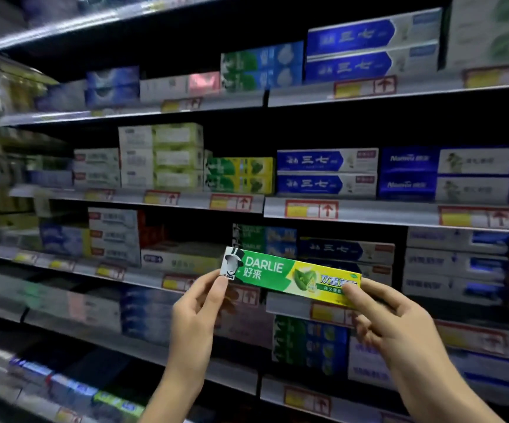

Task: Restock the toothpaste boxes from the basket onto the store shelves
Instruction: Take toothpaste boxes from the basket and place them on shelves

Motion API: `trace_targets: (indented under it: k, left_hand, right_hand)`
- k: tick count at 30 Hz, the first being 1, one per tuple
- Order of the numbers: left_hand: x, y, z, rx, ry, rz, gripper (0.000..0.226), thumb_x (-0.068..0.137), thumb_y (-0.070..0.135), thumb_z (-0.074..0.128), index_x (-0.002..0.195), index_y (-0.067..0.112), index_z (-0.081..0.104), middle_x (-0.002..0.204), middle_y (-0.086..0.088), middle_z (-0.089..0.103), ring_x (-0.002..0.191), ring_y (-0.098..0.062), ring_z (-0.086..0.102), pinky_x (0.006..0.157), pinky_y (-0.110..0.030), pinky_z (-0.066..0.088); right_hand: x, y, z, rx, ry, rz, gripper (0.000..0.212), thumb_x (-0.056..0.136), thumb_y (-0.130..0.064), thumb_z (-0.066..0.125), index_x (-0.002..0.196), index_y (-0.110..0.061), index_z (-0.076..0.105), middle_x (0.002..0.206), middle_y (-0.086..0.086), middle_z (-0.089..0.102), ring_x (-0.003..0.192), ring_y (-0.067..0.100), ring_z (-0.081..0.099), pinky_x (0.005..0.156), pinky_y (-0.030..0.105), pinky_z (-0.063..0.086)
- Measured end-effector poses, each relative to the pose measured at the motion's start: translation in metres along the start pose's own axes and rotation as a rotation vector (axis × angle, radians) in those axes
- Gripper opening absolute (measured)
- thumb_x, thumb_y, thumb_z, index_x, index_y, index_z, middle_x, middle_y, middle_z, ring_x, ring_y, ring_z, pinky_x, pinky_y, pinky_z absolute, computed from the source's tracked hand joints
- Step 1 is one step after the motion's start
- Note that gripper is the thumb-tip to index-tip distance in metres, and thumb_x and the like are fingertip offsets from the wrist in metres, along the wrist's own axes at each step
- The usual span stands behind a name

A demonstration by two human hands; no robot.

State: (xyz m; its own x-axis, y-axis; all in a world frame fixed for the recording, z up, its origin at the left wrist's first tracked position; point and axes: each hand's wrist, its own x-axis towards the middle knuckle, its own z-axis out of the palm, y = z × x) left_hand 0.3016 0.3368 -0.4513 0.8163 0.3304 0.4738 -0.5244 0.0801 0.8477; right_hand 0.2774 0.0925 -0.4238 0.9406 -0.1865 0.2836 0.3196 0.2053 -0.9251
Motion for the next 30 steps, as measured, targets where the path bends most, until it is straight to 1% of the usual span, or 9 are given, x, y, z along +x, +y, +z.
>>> trace_targets:
  k: [3,7,11,16,19,21,24,27,30]
  left_hand:
    - [0.021,0.008,-0.006,0.028,-0.006,0.026,0.032,0.087,0.042,0.065,0.114,0.028,0.075,0.107,0.013,0.079,0.104,-0.005,0.071,0.086,-0.017,0.052]
    - [0.041,0.006,-0.018,0.036,-0.045,0.014,0.036,0.089,0.042,0.067,0.122,0.029,0.072,0.110,0.006,0.079,0.101,-0.015,0.073,0.094,-0.035,0.055]
    - [0.054,0.003,-0.029,0.073,-0.073,-0.065,0.029,0.105,0.014,0.058,0.122,0.035,0.066,0.094,0.001,0.080,0.081,-0.016,0.073,0.071,-0.029,0.053]
    - [0.054,0.010,-0.029,-0.037,-0.089,-0.108,0.026,0.104,0.044,0.051,0.120,0.043,0.072,0.111,0.000,0.078,0.093,-0.022,0.074,0.073,-0.037,0.049]
    - [0.050,0.008,-0.029,-0.047,-0.089,-0.103,0.030,0.085,0.063,0.063,0.111,0.050,0.073,0.118,0.002,0.076,0.109,-0.024,0.071,0.093,-0.044,0.054]
    - [0.048,0.007,-0.030,-0.099,-0.085,-0.108,0.014,0.093,0.049,0.066,0.104,0.050,0.074,0.117,0.000,0.075,0.109,-0.026,0.071,0.090,-0.044,0.057]
    - [0.048,0.006,-0.033,-0.128,-0.097,-0.068,0.028,0.101,0.019,0.062,0.108,0.042,0.076,0.098,0.008,0.075,0.098,-0.026,0.069,0.086,-0.045,0.054]
    - [0.045,0.010,-0.034,-0.169,-0.133,-0.026,0.041,0.099,-0.001,0.057,0.112,0.033,0.075,0.100,-0.001,0.076,0.091,-0.024,0.066,0.088,-0.046,0.053]
    - [0.044,0.011,-0.032,-0.197,-0.149,-0.008,0.046,0.093,-0.011,0.056,0.108,0.029,0.073,0.108,-0.006,0.077,0.094,-0.022,0.067,0.090,-0.046,0.052]
  right_hand:
    - [0.009,-0.011,0.014,-0.015,-0.032,-0.059,0.036,0.074,-0.025,0.081,0.108,-0.013,0.075,0.082,0.007,0.077,0.061,0.019,0.054,0.059,0.032,0.047]
    - [0.020,-0.020,0.030,-0.059,-0.083,-0.101,0.032,0.079,-0.024,0.078,0.110,-0.021,0.074,0.091,0.005,0.081,0.072,0.023,0.076,0.071,0.033,0.054]
    - [0.026,-0.015,0.041,-0.076,-0.087,-0.121,0.032,0.085,-0.018,0.074,0.116,-0.027,0.072,0.100,0.001,0.081,0.089,0.022,0.079,0.081,0.034,0.056]
    - [0.028,-0.003,0.050,-0.058,-0.077,-0.118,0.042,0.094,-0.001,0.068,0.123,-0.031,0.069,0.109,-0.001,0.080,0.104,0.018,0.076,0.086,0.029,0.062]
    - [0.028,0.002,0.054,-0.009,-0.055,-0.118,0.049,0.082,-0.008,0.078,0.124,-0.031,0.070,0.111,-0.002,0.079,0.110,0.018,0.074,0.092,0.029,0.060]
    - [0.027,0.004,0.057,0.003,-0.049,-0.107,0.072,0.056,-0.032,0.097,0.125,-0.032,0.073,0.116,-0.002,0.078,0.112,0.018,0.073,0.096,0.031,0.056]
    - [0.026,0.009,0.060,0.067,-0.005,-0.125,0.101,0.028,-0.062,0.101,0.122,-0.036,0.076,0.124,-0.001,0.076,0.118,0.017,0.070,0.099,0.030,0.054]
    - [0.027,0.013,0.064,0.136,0.042,-0.110,0.094,0.033,-0.060,0.101,0.121,-0.036,0.076,0.124,0.001,0.075,0.120,0.018,0.070,0.098,0.028,0.054]
    - [0.028,0.018,0.069,0.149,0.068,-0.106,0.108,0.026,-0.057,0.103,0.128,-0.037,0.072,0.124,0.000,0.074,0.118,0.017,0.070,0.099,0.029,0.053]
